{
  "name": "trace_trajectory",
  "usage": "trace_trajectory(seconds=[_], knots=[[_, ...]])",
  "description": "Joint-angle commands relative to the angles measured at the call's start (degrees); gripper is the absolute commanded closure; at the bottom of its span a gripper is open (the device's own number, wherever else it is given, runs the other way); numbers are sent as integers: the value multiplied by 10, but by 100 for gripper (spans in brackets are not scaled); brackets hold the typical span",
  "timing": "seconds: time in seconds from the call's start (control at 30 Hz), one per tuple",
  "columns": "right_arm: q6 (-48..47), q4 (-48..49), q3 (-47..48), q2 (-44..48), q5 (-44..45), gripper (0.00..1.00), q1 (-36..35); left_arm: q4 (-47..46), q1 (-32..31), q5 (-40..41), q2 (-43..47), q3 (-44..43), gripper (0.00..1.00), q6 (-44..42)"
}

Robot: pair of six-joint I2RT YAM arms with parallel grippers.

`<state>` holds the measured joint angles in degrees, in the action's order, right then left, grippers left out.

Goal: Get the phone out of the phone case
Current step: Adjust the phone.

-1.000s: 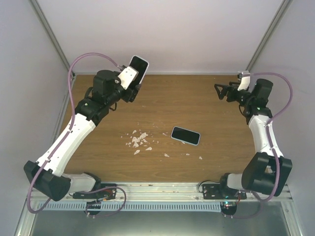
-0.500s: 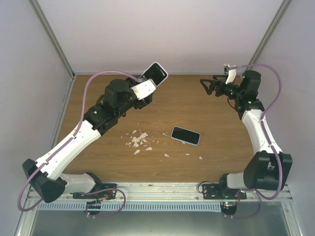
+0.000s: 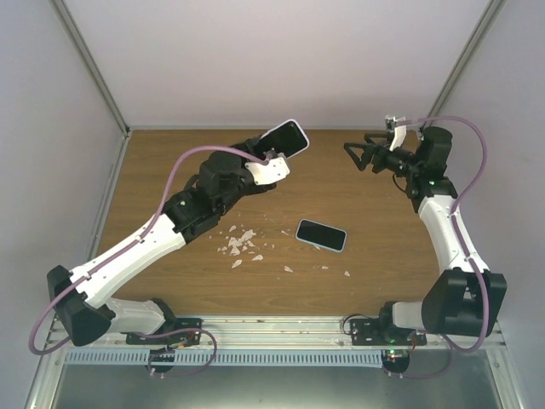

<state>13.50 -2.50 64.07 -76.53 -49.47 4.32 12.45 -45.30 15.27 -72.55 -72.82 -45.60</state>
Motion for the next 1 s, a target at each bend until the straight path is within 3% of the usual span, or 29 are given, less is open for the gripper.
trace_trajectory(seconds=[0.0, 0.37, 0.63, 0.97], knots=[[9, 23, -18, 18, -31, 0, -4, -106, -17, 50, -3, -8, 70, -31], [-7, 17, -13, 23, -90, 1, -10, -96, -32, 42, -6, 13, 71, -81], [-88, -77, -3, 19, -211, 0, -60, -20, -32, 1, -9, 19, 73, -62], [-86, -97, 14, 10, -248, 2, -107, -2, -32, -10, -27, 22, 73, -62]])
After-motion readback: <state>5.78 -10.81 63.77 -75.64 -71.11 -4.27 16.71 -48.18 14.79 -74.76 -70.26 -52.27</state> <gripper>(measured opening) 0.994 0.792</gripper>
